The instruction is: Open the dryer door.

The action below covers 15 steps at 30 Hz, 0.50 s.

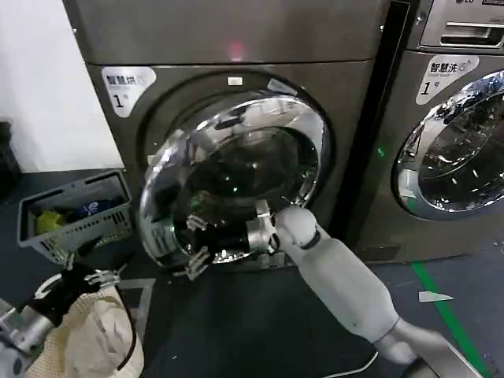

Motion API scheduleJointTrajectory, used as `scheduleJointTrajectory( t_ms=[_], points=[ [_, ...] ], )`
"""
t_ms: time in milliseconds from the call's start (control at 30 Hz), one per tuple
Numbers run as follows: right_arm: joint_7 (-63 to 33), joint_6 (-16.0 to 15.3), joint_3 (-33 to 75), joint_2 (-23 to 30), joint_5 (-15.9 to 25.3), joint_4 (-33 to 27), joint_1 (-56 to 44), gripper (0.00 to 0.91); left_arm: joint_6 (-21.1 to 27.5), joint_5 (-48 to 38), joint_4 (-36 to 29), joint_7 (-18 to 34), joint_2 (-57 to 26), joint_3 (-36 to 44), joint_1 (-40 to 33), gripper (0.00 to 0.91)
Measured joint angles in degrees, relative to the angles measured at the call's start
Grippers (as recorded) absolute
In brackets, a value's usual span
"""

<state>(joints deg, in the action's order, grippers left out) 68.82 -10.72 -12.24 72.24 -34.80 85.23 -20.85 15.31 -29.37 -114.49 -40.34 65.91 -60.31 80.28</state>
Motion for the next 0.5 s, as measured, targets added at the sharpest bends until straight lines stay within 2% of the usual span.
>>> scheduleJointTrajectory(
  t_ms=[67, 367, 500],
  points=[
    [2.3, -0.6, -0.1, -1.4, -0.4, 1.0, -0.4, 0.907, 0.7, -2.0, 0.7, -0.7, -0.9, 0.5, -0.8, 0.907],
    [9.6, 1.2, 1.1, -7.5, -0.5, 5.0, -2.4, 0.907, 1.0, -6.2, 5.7, -2.5, -5.9, 5.7, -6.0, 0.907],
    [11.6, 2.0, 2.4, -10.0, -2.4, 6.1, -3.6, 0.907, 0.5, -7.1, 7.6, -3.4, -7.8, 9.1, -8.2, 0.907]
  ],
)
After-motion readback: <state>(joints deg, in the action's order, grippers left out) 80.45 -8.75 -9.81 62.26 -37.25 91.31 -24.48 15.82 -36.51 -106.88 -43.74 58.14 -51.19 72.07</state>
